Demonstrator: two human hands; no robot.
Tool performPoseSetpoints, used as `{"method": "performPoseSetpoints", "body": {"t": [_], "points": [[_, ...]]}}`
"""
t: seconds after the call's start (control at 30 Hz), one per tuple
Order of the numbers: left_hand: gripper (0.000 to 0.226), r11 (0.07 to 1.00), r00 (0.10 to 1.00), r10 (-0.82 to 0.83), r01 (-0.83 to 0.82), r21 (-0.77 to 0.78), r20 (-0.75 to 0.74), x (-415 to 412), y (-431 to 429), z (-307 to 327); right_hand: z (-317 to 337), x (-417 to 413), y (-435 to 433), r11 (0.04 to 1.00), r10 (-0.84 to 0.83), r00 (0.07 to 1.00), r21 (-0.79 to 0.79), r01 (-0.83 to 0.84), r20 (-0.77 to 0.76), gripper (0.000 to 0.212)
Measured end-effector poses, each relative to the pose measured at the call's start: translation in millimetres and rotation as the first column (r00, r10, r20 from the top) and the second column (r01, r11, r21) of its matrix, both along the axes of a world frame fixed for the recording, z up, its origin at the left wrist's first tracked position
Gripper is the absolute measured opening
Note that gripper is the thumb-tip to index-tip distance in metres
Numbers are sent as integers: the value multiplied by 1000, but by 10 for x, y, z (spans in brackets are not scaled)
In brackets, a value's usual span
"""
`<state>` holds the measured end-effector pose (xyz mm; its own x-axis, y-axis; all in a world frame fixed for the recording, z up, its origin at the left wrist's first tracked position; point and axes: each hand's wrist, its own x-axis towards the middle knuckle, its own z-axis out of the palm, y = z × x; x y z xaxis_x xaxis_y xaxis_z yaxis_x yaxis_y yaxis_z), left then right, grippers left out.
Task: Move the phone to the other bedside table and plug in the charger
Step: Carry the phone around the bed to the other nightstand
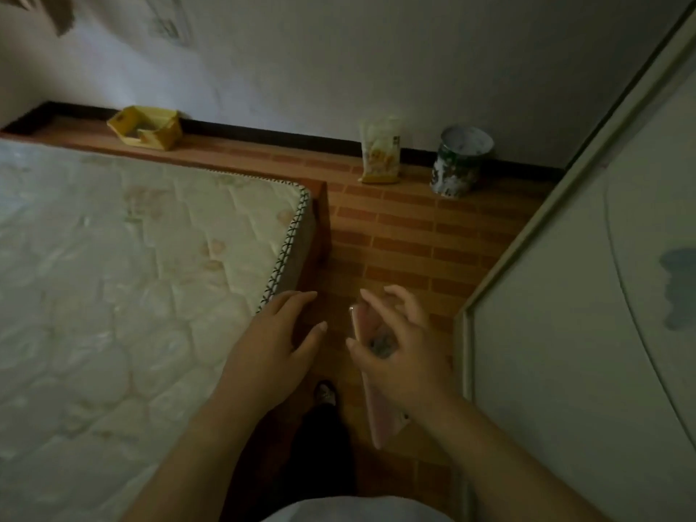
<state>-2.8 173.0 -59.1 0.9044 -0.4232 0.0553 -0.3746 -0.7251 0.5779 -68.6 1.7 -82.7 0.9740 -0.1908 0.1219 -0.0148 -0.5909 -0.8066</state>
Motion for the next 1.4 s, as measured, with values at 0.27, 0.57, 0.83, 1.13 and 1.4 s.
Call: {"method": "performPoseSetpoints", "body": {"t": [0.27,0.57,0.83,1.13,1.4], "points": [[48,994,994,-107,106,12,21,1719,-591,-35,76,1607,-626,992,-128,992,-9,128,16,65],[48,949,950,-313,314,19,-13,3297,-1699,70,199,2811,-1595,938,-345,936,-11,347,62,64],[51,902,902,-430,431,27,-30,4360,-3035,61,33,3749,-2833,909,-415,908,-13,416,67,63],[52,933,934,-358,358,39,-11,5611,-4167,235,115,5141,-4101,931,-362,926,-9,365,109,61],[53,981,979,-184,188,39,-86,6866,-4248,88,50,6814,-4313,985,-172,978,-1,174,117,62]]}}
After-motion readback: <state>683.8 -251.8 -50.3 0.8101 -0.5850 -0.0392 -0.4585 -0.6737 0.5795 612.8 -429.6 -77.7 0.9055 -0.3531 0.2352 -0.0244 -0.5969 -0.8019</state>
